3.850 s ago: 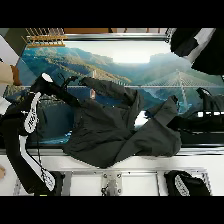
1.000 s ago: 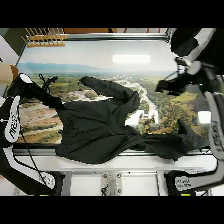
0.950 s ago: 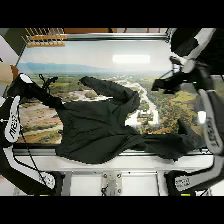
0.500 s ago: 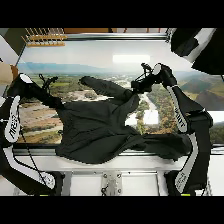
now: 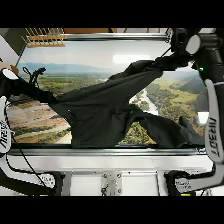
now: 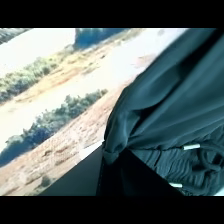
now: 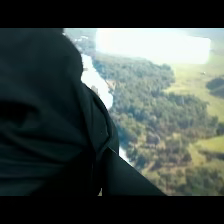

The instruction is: Fold the clothes and pants, and hang the long-sleeved shirts on hangers.

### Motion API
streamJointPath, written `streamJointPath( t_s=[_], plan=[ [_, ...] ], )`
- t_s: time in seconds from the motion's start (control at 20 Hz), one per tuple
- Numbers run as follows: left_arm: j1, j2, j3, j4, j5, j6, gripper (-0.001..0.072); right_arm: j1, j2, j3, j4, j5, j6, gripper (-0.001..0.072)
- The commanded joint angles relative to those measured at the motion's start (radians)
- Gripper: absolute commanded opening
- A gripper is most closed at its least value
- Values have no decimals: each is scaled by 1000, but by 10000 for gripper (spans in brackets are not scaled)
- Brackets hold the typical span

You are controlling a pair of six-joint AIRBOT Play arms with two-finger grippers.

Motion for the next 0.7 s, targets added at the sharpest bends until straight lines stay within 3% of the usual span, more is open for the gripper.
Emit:
streamJointPath(
  t_s=[0.0,0.2,0.25,0.35,0.5,0.65],
  plan=[
    [5,48,0,8,9,-2,18,66,277,-299,-79,73,88,18],
    [-19,47,-40,11,10,-1,18,250,511,-813,13,-68,335,31],
    [-19,47,-55,10,11,-1,18,290,544,-898,80,-122,364,102],
    [-19,47,-82,11,13,-1,18,330,578,-958,177,-180,362,720],
    [-10,47,-87,11,8,-1,18,274,591,-880,154,-175,359,713],
    [-9,47,-87,11,11,-1,18,61,571,-756,146,-171,304,713]
  ],
)
